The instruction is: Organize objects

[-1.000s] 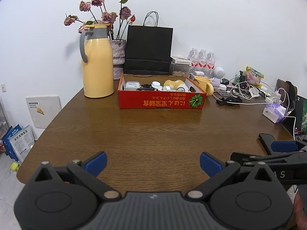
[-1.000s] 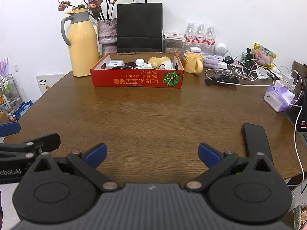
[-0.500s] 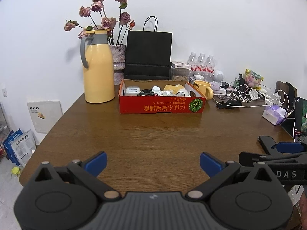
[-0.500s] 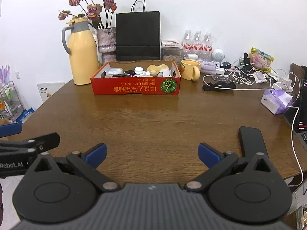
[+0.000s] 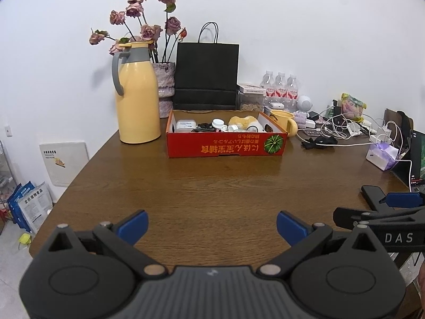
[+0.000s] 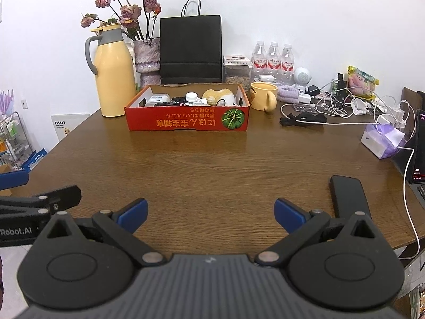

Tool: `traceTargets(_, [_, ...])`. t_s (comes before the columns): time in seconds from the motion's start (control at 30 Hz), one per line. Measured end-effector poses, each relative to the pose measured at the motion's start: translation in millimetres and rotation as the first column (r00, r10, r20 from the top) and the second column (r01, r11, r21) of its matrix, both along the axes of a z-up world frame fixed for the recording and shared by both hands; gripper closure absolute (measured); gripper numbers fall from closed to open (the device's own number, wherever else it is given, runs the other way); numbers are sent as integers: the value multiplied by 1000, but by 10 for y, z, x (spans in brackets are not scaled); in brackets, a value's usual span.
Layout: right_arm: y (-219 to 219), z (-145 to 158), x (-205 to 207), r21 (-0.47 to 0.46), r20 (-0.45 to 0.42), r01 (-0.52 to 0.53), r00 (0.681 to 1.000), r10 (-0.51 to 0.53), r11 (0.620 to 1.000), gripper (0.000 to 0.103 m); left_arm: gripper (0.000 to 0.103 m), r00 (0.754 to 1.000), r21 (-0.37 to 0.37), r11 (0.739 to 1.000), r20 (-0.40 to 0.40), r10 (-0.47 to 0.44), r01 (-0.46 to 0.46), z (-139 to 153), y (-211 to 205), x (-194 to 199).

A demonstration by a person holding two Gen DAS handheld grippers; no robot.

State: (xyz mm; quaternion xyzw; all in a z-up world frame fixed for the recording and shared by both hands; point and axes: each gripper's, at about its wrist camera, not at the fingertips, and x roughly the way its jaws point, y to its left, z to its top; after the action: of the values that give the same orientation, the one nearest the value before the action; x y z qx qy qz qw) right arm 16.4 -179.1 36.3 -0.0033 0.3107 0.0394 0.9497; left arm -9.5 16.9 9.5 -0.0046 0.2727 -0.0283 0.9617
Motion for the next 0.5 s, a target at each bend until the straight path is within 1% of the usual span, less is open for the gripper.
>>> traceTargets(0.33, [-3, -12, -10, 1, 0, 1, 1000, -1, 1000, 0, 0, 1000, 1, 1000, -17, 4, -4, -30, 17, 24])
traceTargets(0.5, [-17, -62, 35, 11, -12, -3, 1000, 3, 1000, 0, 0, 999, -18, 1000, -43, -15, 14, -105, 13, 86])
